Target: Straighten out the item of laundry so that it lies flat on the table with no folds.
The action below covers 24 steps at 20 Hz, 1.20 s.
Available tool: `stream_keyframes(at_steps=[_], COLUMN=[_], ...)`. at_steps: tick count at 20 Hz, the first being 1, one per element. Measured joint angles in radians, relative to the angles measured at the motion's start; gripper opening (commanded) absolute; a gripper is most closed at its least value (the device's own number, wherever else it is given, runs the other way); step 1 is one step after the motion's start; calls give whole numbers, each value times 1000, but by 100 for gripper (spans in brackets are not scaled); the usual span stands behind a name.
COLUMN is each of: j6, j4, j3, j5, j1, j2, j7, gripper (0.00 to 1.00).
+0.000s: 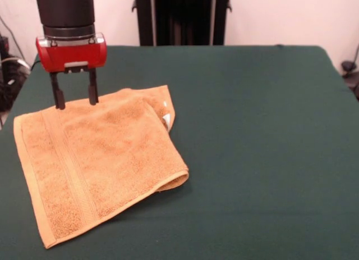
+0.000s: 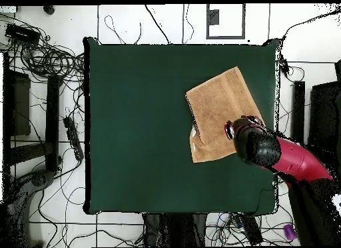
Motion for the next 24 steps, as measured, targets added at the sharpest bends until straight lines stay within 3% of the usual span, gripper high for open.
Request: stream_keyframes(at_steps=[24], j6=[-120], j4=[96], j3=[-20], j5=[142], j1=[0], j2=[43], j7=[0], gripper=[100])
